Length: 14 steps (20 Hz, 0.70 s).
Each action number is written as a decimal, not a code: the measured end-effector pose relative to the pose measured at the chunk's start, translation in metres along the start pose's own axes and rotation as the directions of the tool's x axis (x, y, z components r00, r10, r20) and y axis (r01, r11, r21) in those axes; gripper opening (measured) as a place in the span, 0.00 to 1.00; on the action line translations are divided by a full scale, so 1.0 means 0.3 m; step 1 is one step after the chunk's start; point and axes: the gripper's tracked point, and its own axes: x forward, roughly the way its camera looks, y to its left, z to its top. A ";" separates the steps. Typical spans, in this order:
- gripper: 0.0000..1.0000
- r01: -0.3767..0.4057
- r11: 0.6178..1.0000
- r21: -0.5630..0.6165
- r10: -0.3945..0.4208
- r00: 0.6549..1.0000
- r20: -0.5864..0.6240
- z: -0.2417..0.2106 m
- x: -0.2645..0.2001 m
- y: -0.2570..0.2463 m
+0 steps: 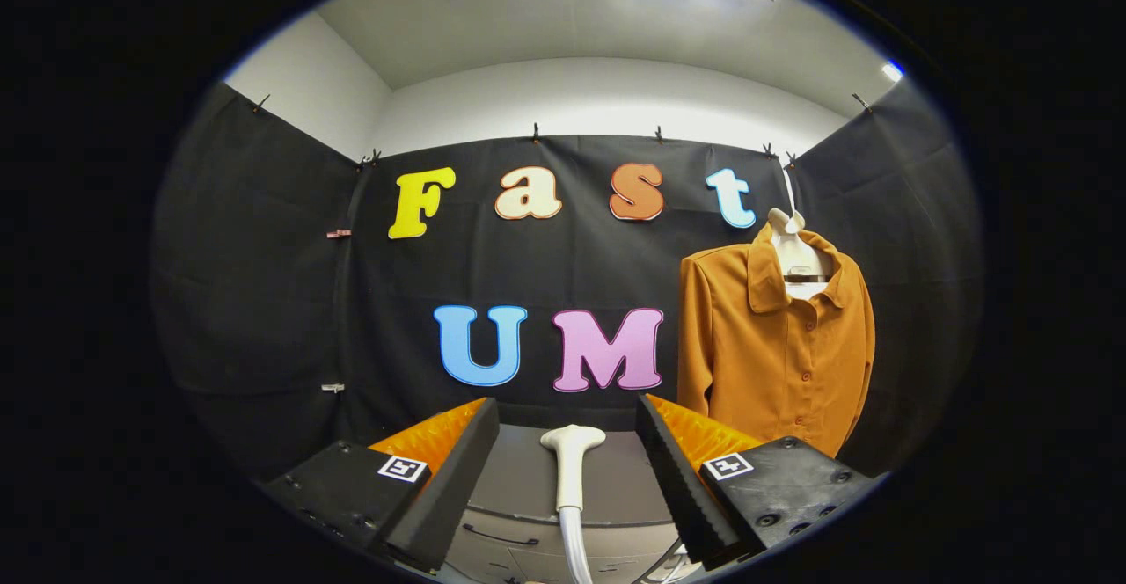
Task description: Iron the clothes twice with a garment steamer, once on the left side and once on the right side.
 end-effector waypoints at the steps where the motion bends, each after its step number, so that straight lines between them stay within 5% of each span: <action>1: 0.98 0.002 1.000 0.001 -0.002 1.000 -0.002 -0.003 0.000 0.004; 14: 0.98 0.085 0.996 0.000 -0.085 0.995 -0.055 -0.089 0.060 0.100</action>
